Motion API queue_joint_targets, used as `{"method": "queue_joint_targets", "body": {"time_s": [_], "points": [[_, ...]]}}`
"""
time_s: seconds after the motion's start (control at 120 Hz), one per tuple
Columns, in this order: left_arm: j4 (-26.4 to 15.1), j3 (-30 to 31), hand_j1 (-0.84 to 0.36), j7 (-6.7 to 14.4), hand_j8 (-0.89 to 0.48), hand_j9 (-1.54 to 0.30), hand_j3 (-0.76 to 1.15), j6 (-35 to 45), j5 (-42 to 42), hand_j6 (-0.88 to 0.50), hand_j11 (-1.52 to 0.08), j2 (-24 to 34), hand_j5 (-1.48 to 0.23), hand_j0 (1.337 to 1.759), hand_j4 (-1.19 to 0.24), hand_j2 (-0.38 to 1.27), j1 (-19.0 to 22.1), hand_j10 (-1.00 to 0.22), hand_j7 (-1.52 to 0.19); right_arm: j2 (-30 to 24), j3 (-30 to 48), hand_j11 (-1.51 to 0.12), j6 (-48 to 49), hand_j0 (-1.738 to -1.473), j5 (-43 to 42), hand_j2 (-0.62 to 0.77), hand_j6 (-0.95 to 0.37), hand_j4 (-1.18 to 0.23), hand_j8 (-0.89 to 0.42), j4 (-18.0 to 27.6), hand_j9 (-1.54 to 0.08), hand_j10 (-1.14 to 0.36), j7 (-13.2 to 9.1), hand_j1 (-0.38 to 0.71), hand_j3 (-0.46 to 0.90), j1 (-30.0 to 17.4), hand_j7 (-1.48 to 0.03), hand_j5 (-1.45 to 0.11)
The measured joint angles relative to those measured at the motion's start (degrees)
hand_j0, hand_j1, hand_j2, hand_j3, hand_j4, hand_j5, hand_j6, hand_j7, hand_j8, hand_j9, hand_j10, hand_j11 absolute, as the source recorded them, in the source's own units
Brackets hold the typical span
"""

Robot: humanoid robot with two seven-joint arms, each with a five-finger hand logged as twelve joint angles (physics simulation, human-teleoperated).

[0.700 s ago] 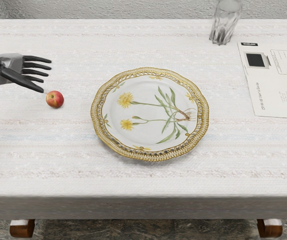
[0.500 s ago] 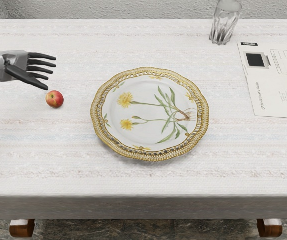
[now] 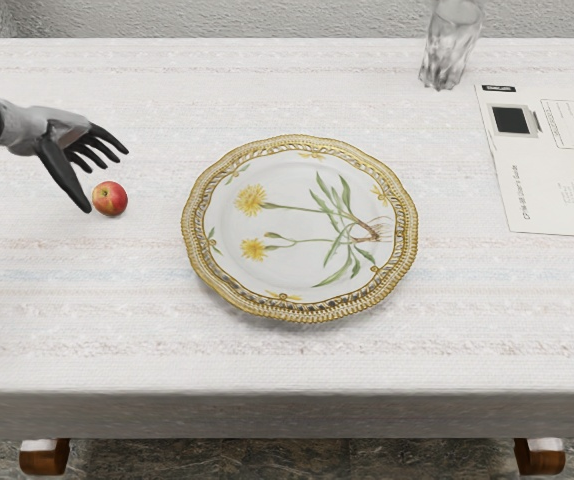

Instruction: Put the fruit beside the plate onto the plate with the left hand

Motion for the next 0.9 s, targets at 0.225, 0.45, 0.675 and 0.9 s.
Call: {"method": "queue_joint_targets", "body": {"time_s": [0.225, 0.45, 0.675, 0.9], "points": [[-9.78, 1.74, 0.05, 6.95, -0.25, -0.33, 0.00, 5.47, 5.29, -0.25, -0.33, 0.43, -0.33, 1.658, -0.25, 0.05, 0.21, -0.25, -0.33, 0.00, -0.01, -0.04, 0.00, -1.658, -0.02, -0.01, -0.03, -0.03, -0.03, 0.00, -0.04, -0.03, -0.05, -0.31, 0.00, -0.01, -0.04, -0.04], [-17.14, 1.75, 0.04, 10.64, -0.26, -0.33, 0.00, 11.08, 7.17, -0.26, -0.33, 2.95, -0.33, 1.658, -0.26, 0.05, -0.99, -0.26, -0.33, 0.00, 0.00, -0.04, 0.00, -1.658, -0.02, -0.01, -0.03, -0.03, -0.03, -0.01, -0.04, -0.03, -0.09, -0.31, 0.00, -0.01, -0.04, -0.04], [-17.83, 2.35, 0.04, 11.28, -0.26, -0.33, 0.00, 16.88, 15.14, -0.26, -0.33, 1.47, -0.33, 1.658, -0.26, 0.05, -1.71, -0.26, -0.33, 0.00, -0.01, -0.04, 0.00, -1.658, -0.03, -0.01, -0.03, -0.03, -0.03, 0.01, -0.04, -0.03, -0.11, -0.31, 0.00, -0.01, -0.04, -0.04], [-17.95, 4.89, 0.05, 13.54, -0.26, -0.33, 0.00, 19.54, 23.90, -0.26, -0.33, -1.63, -0.33, 1.658, -0.26, 0.05, -2.07, -0.26, -0.33, 0.00, -0.01, -0.04, 0.00, -1.658, -0.03, -0.01, -0.03, -0.03, -0.03, 0.01, -0.04, -0.03, -0.11, -0.31, 0.00, -0.01, -0.04, -0.04]]}}
